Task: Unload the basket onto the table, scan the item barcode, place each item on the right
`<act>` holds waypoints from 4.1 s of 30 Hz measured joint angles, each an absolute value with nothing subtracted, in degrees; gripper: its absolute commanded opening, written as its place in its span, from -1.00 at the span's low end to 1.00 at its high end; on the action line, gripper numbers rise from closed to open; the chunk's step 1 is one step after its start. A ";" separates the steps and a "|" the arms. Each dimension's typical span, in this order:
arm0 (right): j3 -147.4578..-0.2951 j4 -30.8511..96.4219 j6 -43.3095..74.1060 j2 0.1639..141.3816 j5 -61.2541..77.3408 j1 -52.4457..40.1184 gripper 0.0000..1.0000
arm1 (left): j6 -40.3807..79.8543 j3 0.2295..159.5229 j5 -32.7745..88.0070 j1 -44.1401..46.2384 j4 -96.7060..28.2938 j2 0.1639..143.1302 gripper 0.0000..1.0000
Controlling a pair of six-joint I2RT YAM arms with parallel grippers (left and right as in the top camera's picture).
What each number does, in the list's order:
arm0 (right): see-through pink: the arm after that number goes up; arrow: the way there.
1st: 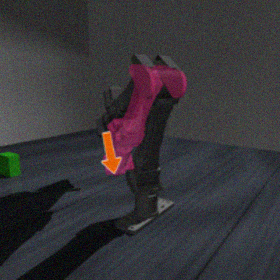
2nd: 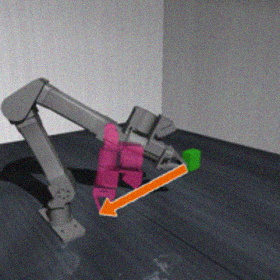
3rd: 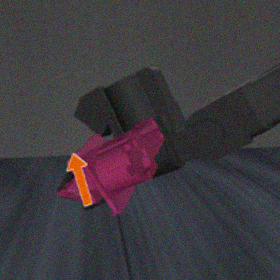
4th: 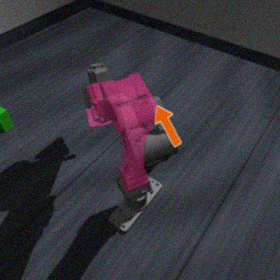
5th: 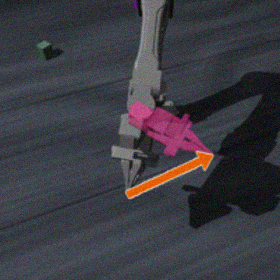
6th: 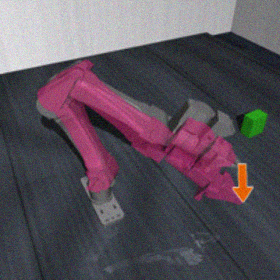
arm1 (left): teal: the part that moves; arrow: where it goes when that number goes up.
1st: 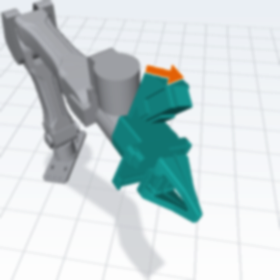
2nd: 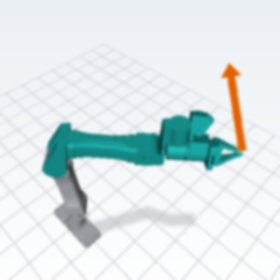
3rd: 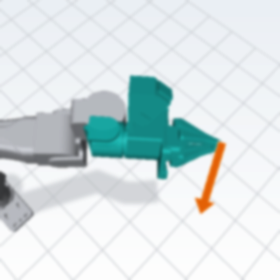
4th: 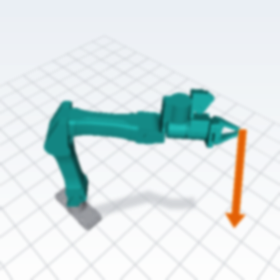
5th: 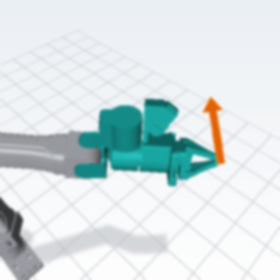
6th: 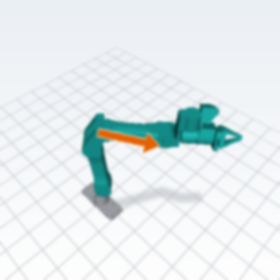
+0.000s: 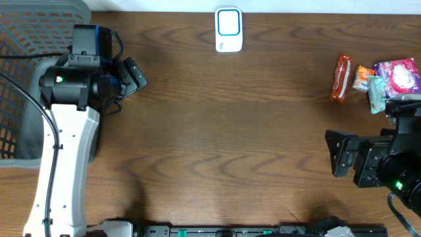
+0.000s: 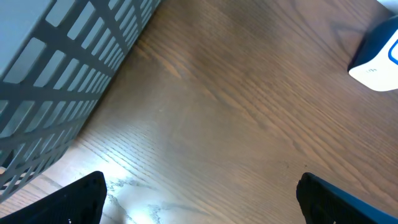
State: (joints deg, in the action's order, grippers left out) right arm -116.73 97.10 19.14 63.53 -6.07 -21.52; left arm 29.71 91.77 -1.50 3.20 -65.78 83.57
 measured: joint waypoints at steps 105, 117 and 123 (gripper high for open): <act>-0.51 4.05 -0.73 0.73 1.17 -1.08 0.99 | 29.71 91.77 -1.67 3.20 -65.78 83.57 0.96; -0.51 4.25 -2.76 0.73 1.08 -1.08 0.98 | 29.71 91.77 -1.67 3.20 -65.78 83.57 0.96; -0.51 4.25 -2.31 0.73 1.08 -1.08 0.99 | 29.71 91.77 -1.67 3.20 -65.78 83.57 0.95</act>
